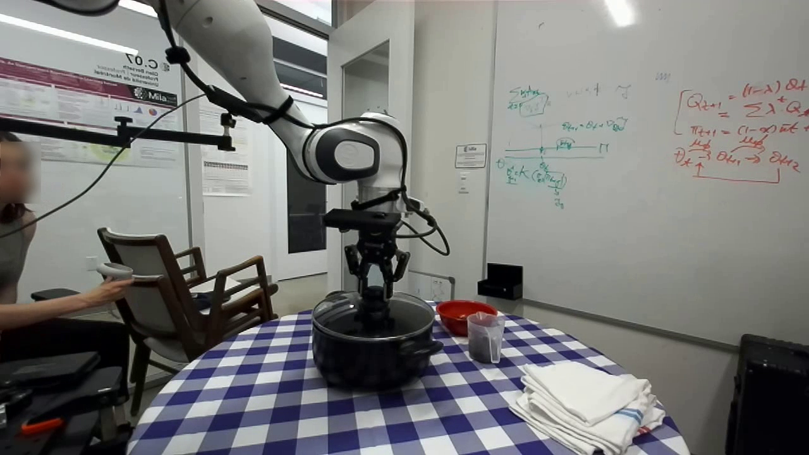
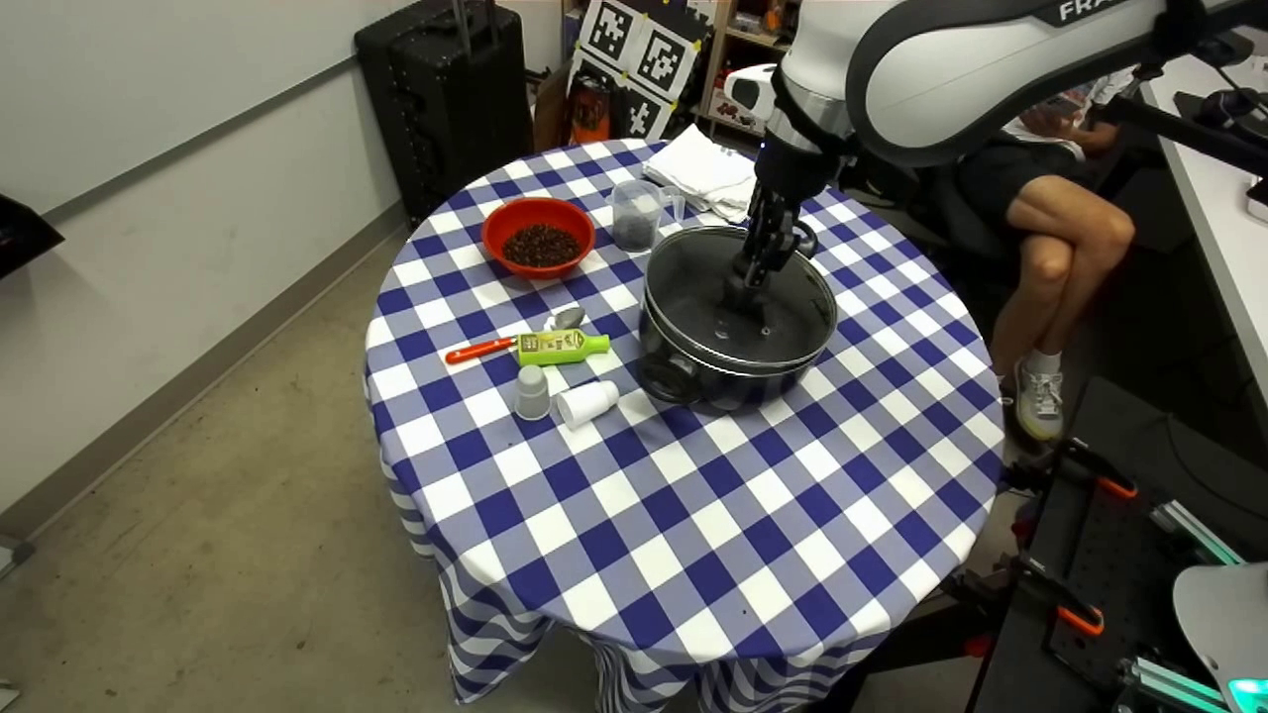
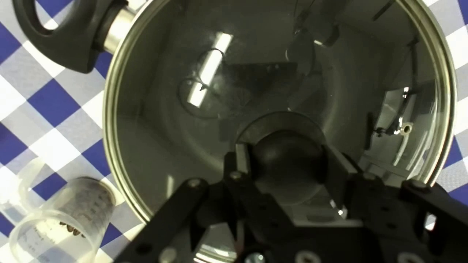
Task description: Pick up the lid from the pot and put it on the table
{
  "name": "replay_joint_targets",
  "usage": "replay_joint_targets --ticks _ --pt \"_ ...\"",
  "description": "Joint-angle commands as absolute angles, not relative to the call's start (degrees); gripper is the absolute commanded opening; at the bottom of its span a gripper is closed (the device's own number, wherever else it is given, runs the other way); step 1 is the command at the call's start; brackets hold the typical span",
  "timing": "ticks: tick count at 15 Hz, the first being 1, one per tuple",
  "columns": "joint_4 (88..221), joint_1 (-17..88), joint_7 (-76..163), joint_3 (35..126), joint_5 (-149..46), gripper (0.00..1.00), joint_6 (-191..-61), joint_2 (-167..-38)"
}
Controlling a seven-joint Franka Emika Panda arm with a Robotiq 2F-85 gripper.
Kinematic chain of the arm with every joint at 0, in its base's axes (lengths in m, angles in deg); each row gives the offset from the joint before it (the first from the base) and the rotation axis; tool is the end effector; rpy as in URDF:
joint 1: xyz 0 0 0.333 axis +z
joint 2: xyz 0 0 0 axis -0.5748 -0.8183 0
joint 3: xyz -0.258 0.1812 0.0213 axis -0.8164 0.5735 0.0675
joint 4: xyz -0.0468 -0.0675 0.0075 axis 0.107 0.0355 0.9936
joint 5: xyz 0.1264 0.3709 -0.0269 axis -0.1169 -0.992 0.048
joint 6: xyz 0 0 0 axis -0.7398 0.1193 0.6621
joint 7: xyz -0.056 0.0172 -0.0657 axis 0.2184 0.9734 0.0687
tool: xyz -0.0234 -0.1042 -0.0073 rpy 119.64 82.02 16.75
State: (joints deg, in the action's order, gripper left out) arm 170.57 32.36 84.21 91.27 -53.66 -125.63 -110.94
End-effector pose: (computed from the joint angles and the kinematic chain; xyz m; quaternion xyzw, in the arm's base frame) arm 0.6322 0.0372 0.2775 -0.9416 -0.3359 -0.0161 0.0155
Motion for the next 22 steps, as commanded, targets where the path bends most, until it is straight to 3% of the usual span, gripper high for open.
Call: replay_joint_targets --ticks 1,5,12,17,22 --pt "176.46 28.77 89.91 92.66 -57.09 0.25 -124.31 -101.6" --pt "184.08 26.22 95.47 90.45 -62.35 0.25 -126.49 -91.4" --pt "198.14 23.03 97.27 77.25 -67.63 0.25 -126.66 -77.77" --pt "202.48 21.97 97.59 70.16 -69.34 0.25 -133.0 -79.91" --pt "202.41 22.28 94.28 70.16 -69.46 0.25 -140.28 -88.76"
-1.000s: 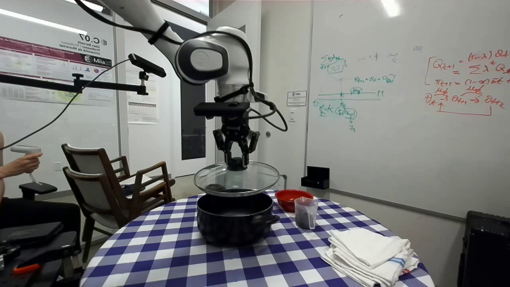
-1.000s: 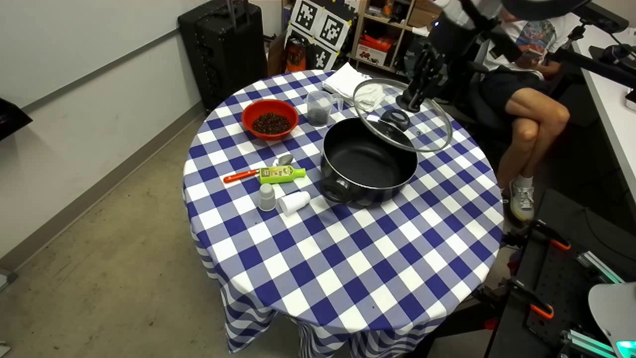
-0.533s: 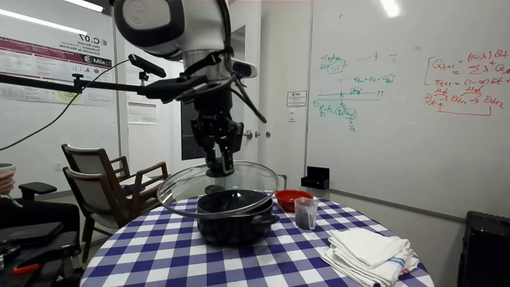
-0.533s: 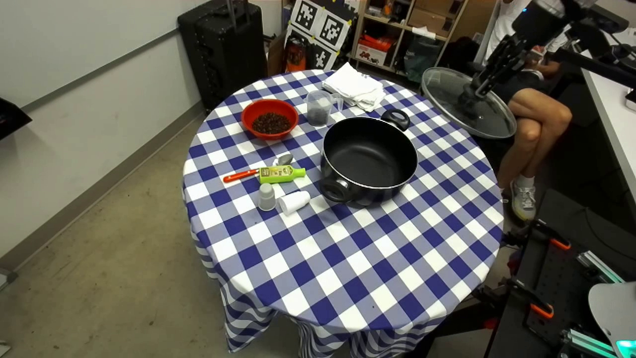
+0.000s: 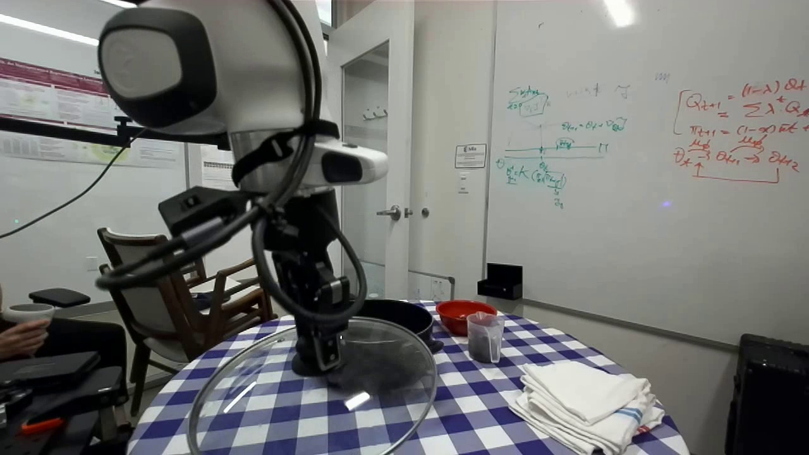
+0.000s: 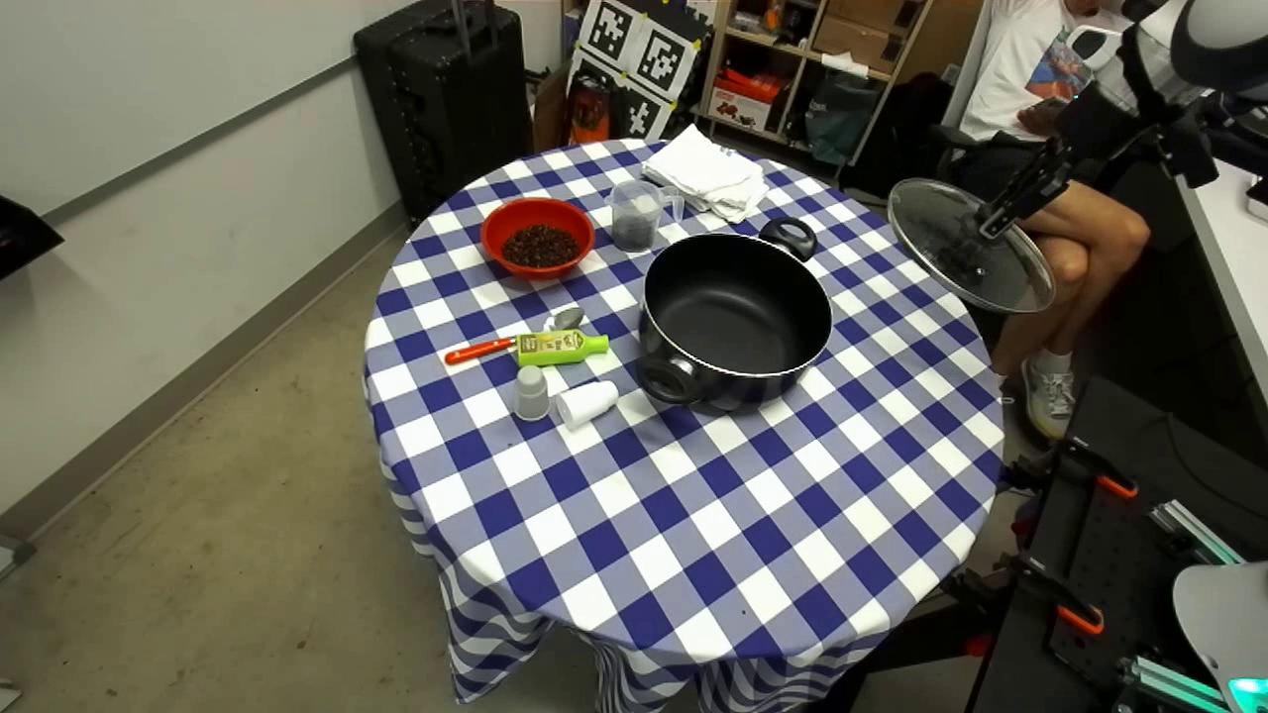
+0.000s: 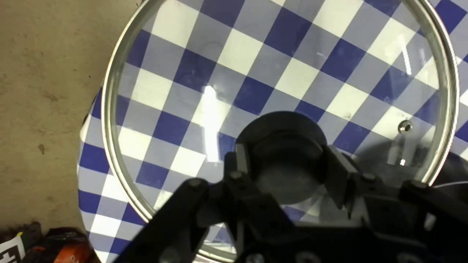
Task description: Pick up the lid from the pot and put it on the table
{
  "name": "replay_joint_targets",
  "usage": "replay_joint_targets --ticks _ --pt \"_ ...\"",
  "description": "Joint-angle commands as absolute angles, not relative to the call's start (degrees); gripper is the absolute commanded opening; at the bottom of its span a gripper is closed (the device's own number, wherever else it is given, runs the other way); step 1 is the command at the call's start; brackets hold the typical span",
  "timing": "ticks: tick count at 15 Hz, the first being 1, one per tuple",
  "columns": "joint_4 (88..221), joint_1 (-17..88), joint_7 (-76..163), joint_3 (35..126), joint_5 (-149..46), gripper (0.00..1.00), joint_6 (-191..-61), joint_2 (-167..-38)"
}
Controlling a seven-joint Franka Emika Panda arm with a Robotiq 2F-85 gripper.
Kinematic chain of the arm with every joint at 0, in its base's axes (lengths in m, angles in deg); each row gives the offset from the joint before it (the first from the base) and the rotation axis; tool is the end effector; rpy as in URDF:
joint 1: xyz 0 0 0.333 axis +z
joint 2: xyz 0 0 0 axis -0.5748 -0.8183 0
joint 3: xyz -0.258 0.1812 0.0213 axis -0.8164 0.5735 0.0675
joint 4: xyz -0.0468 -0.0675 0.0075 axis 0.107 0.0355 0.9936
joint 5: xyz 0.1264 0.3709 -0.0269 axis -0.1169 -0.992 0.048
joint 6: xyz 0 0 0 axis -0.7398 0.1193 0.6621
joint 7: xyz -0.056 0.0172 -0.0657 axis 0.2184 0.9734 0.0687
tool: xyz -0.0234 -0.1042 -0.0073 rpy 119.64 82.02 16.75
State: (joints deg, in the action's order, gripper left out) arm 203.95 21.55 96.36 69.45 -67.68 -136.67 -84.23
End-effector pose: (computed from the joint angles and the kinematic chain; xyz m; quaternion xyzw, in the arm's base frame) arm 0.4183 -0.2338 0.3110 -0.9936 -0.0717 -0.0828 0.0294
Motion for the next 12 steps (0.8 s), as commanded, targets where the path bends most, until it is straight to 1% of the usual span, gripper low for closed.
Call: replay_joint_targets --ticks 1,4,12 --pt "201.81 22.24 93.35 70.75 -69.38 0.25 -141.32 -90.58" --pt "199.18 21.86 89.86 73.08 -68.36 0.25 -143.22 -96.23" --pt "190.42 19.71 83.16 78.19 -66.15 0.25 -142.5 -107.03"
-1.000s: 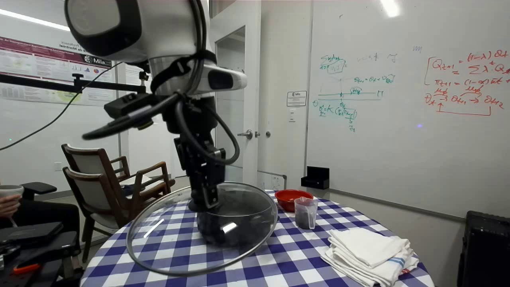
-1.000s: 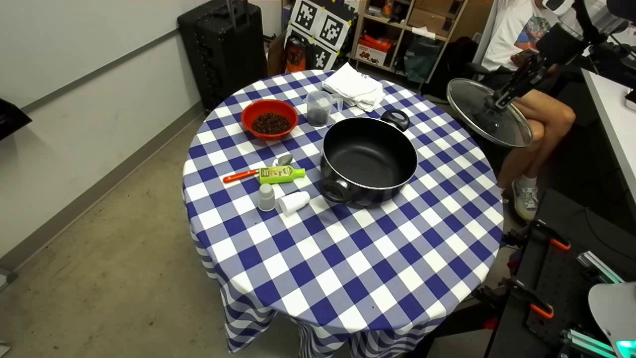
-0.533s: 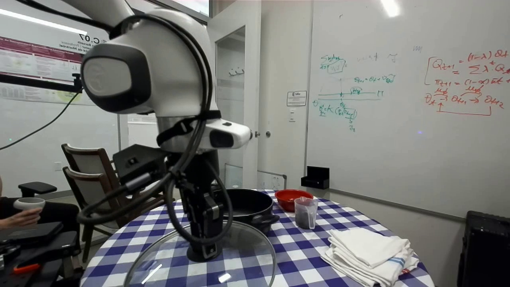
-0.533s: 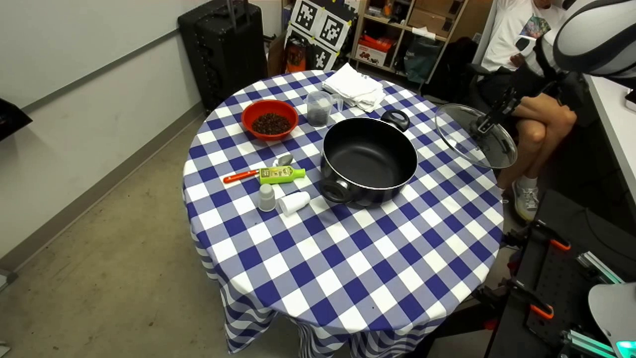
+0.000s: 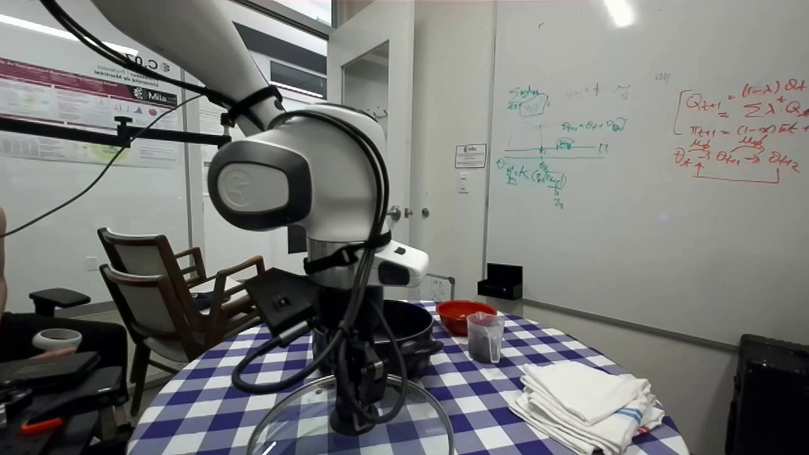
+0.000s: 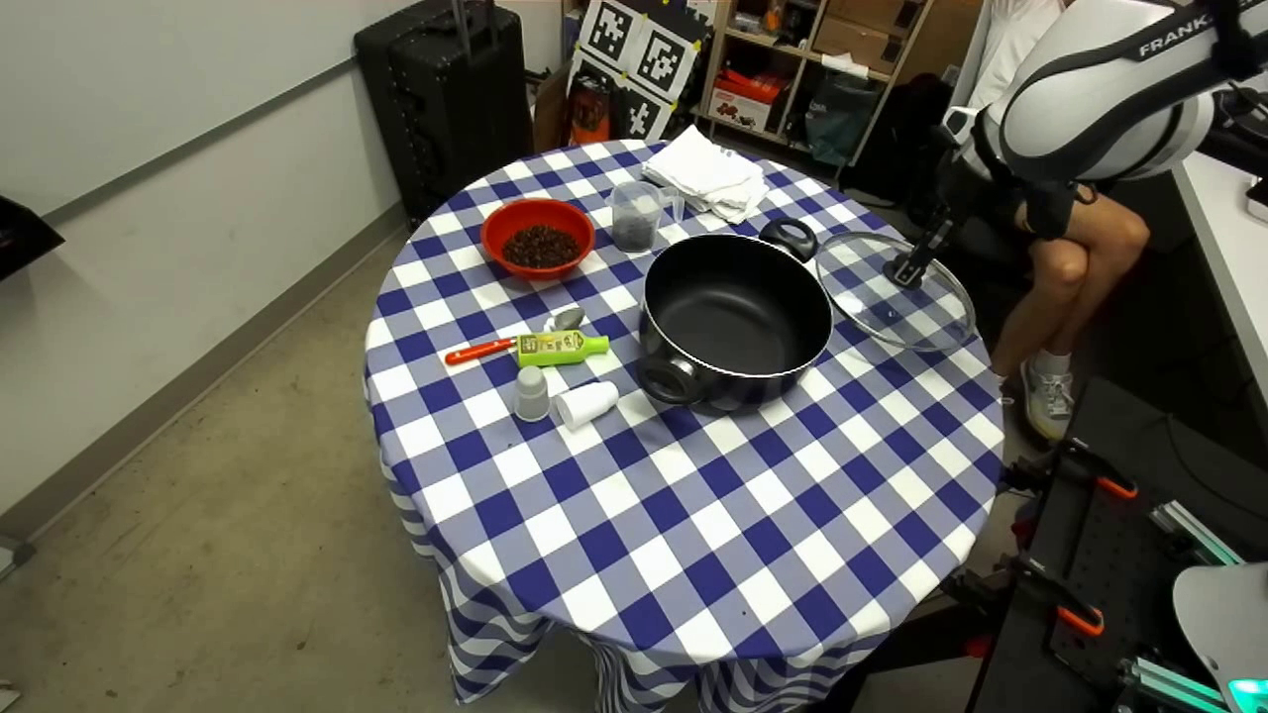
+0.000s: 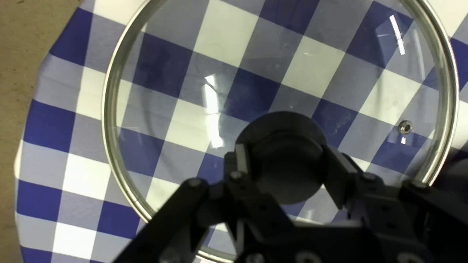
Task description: Pick up the lid from the pot and put it on the table
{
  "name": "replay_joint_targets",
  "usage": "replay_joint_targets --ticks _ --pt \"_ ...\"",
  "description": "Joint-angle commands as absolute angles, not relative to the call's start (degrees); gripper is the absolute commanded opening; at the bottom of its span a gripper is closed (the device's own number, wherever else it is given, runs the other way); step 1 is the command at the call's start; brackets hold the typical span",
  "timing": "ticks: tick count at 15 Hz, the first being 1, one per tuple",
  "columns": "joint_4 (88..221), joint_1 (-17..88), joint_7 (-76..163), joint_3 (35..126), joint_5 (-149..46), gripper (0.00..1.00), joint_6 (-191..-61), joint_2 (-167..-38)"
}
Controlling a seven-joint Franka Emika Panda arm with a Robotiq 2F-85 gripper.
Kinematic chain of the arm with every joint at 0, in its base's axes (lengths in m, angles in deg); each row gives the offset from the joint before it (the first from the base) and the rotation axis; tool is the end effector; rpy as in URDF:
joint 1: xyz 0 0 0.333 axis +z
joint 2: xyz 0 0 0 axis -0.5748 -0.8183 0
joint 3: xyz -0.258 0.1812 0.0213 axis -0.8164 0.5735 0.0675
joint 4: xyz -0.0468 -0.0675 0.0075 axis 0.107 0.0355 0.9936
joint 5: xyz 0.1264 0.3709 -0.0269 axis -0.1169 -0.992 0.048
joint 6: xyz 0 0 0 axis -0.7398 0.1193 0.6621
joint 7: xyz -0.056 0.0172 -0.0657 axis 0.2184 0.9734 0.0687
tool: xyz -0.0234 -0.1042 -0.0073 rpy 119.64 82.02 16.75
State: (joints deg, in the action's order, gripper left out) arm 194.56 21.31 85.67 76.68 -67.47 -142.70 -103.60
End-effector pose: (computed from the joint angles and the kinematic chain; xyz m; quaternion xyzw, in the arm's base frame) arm 0.4863 -0.2038 0.2149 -0.9986 -0.0365 -0.0318 0.0220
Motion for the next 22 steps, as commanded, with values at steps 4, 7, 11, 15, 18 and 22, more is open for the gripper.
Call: replay_joint_targets --ticks 4,7,11,15,18,22 --pt "187.16 17.94 81.24 78.92 -65.18 0.25 -141.98 -110.94" --pt "185.68 16.65 80.52 79.27 -64.54 0.25 -141.84 -112.66" --pt "184.9 15.57 79.36 79.7 -63.25 0.25 -141.86 -113.52" --pt "185.8 15.03 79.7 80.59 -62.48 0.75 -141.55 -112.87" --pt "186.76 14.05 81.21 82.08 -63.07 0.89 -140.36 -111.53" --pt "192.07 12.6 89.36 85.48 -63.7 1.0 -140.02 -104.87"
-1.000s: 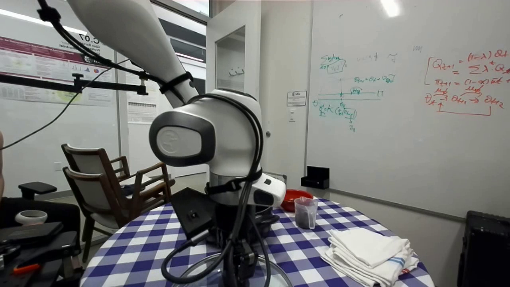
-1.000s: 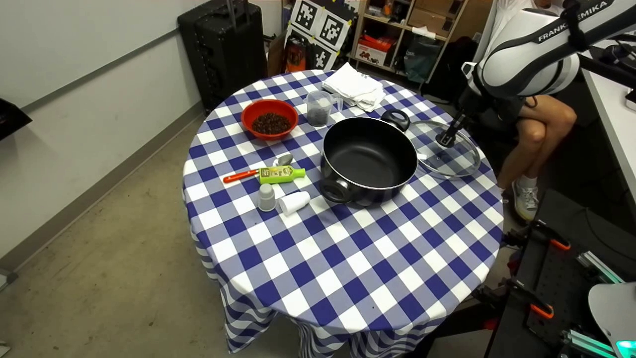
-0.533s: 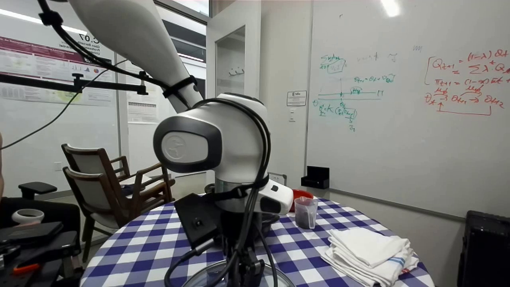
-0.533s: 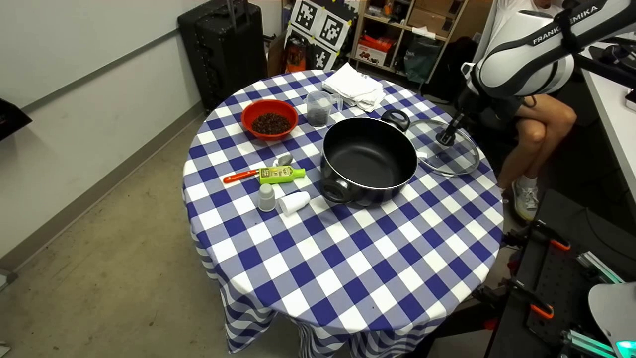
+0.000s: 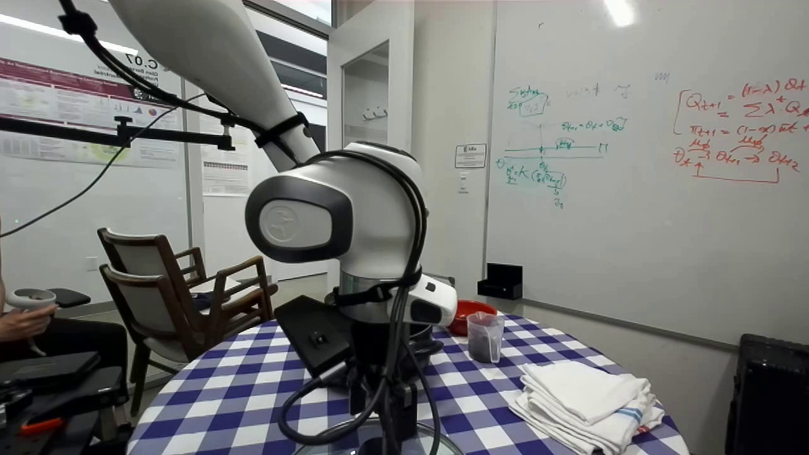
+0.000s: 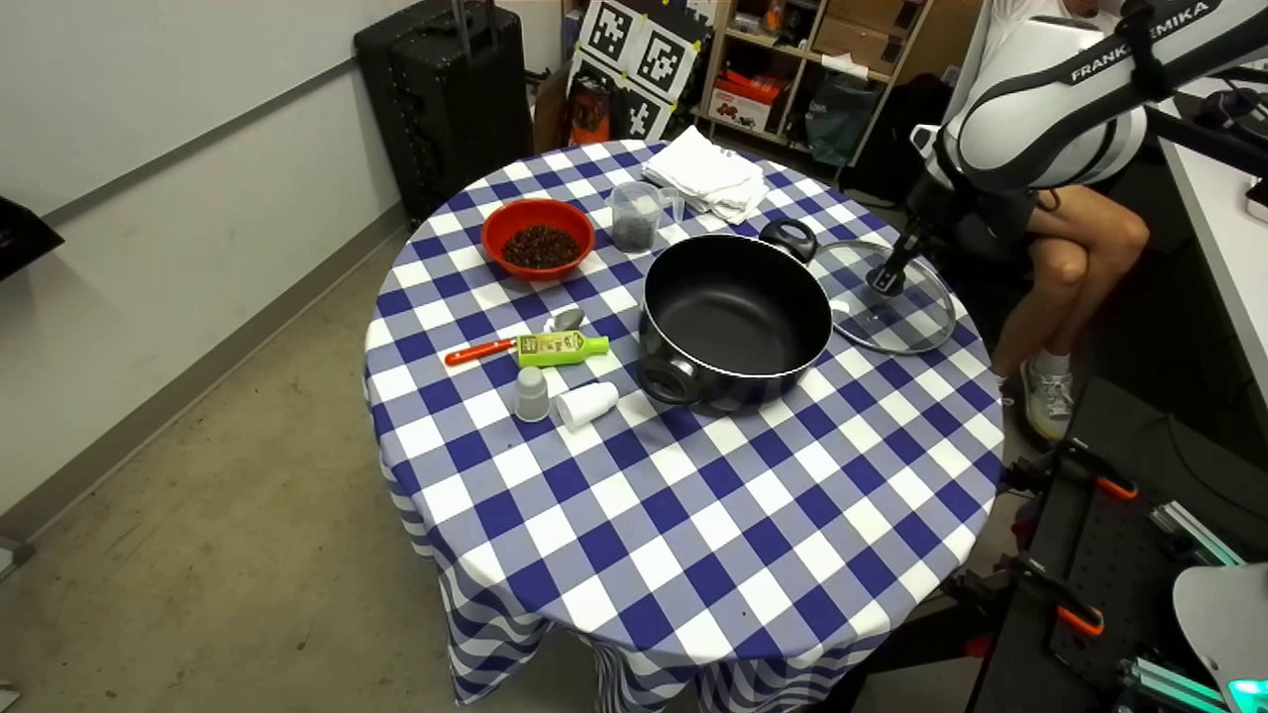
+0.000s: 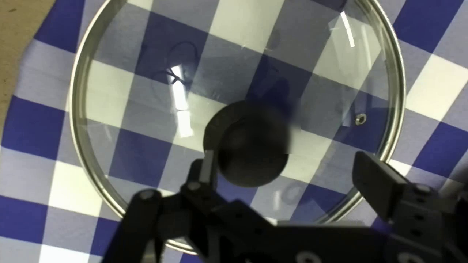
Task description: Pick up the lid from the pot and put it on the table
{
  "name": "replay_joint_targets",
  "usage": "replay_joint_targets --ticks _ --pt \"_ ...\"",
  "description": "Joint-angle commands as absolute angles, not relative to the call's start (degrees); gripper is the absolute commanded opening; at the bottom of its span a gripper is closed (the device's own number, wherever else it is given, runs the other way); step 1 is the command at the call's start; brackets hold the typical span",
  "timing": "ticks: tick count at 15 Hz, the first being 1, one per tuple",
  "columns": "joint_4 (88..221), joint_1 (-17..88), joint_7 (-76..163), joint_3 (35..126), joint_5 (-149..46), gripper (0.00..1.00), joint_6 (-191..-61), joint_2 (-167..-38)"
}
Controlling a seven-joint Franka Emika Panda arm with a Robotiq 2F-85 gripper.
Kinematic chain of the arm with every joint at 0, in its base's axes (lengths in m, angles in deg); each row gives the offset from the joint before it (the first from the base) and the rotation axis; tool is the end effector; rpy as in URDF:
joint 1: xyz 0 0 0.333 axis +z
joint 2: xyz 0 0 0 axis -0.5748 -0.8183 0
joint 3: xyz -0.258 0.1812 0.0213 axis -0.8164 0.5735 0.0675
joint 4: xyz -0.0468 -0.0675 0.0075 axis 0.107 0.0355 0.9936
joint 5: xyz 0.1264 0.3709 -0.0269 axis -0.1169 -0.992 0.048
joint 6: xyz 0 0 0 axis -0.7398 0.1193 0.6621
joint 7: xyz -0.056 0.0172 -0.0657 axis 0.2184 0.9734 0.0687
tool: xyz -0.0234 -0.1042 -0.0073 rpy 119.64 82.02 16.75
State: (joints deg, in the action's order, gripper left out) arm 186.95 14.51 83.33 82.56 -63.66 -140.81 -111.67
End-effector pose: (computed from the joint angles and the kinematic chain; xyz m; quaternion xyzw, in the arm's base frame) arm 0.5124 -0.2200 0.1807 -0.9988 -0.0358 -0.0099 0.0311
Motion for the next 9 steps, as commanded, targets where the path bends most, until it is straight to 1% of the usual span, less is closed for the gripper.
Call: replay_joint_targets --ticks 1,4,5,7,9 --pt "194.82 12.33 92.49 86.36 -64.21 1.0 -140.58 -101.54" --pt "201.84 11.65 103.38 88.06 -68.76 1.0 -140.96 -92.09" --pt "195.11 14.96 96.62 84.71 -66.25 1.0 -140.73 -100.22" --pt "199.0 15.69 100.76 84.25 -67.97 1.0 -140.64 -94.86" --pt "200.86 15.99 101.51 83.85 -67.92 1.0 -140.64 -92.66"
